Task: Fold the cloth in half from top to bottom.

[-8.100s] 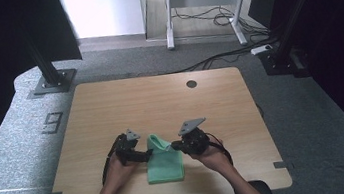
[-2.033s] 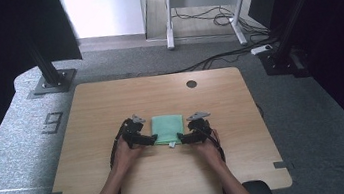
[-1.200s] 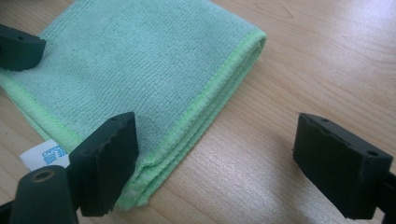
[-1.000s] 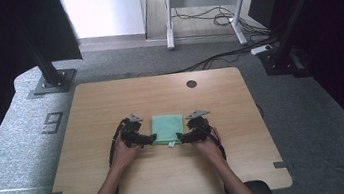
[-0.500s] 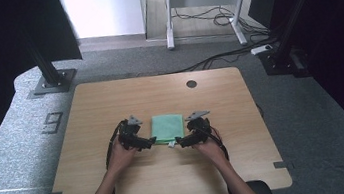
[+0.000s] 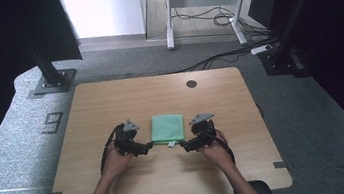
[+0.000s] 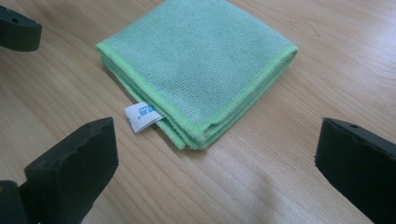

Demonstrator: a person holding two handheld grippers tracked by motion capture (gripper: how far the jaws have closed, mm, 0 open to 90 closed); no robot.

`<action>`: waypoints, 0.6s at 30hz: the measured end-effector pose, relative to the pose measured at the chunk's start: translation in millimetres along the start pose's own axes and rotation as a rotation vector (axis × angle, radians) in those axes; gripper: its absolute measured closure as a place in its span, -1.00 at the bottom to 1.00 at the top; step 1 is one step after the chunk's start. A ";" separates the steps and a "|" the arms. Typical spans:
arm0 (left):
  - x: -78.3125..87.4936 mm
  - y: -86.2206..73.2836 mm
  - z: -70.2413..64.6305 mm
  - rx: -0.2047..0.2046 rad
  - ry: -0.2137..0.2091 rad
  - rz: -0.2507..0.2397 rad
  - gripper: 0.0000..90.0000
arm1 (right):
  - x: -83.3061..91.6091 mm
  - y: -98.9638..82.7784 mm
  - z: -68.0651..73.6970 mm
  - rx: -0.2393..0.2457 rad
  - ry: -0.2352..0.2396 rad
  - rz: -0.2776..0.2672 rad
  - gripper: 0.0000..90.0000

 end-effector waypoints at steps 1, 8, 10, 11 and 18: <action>0.0 0.0 0.0 0.000 0.000 0.000 -1.00 | 0.0 0.0 0.0 0.000 0.000 0.000 -1.00; 13.5 -5.7 -3.3 -0.017 0.006 -0.009 -1.00 | 14.8 -2.7 2.1 0.011 0.004 -0.008 -1.00; 19.5 -9.4 -4.5 -0.021 0.008 -0.010 -1.00 | 20.8 -4.4 2.7 0.015 0.006 -0.013 -1.00; 19.5 -9.4 -4.5 -0.021 0.008 -0.010 -1.00 | 20.8 -4.4 2.7 0.015 0.006 -0.013 -1.00; 34.6 -21.2 -7.7 -0.025 0.012 -0.012 -1.00 | 36.0 -11.8 2.8 0.026 -0.002 -0.009 -1.00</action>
Point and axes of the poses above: each handheld gripper's, and its own axes: x roughly backward along the jaws, y roughly out of its top, z roughly to its left, the point moved 6 cm from there along -x, roughly forward along the jaws, and after that the axes turned 2 degrees about -x, right-handed, at the moved point
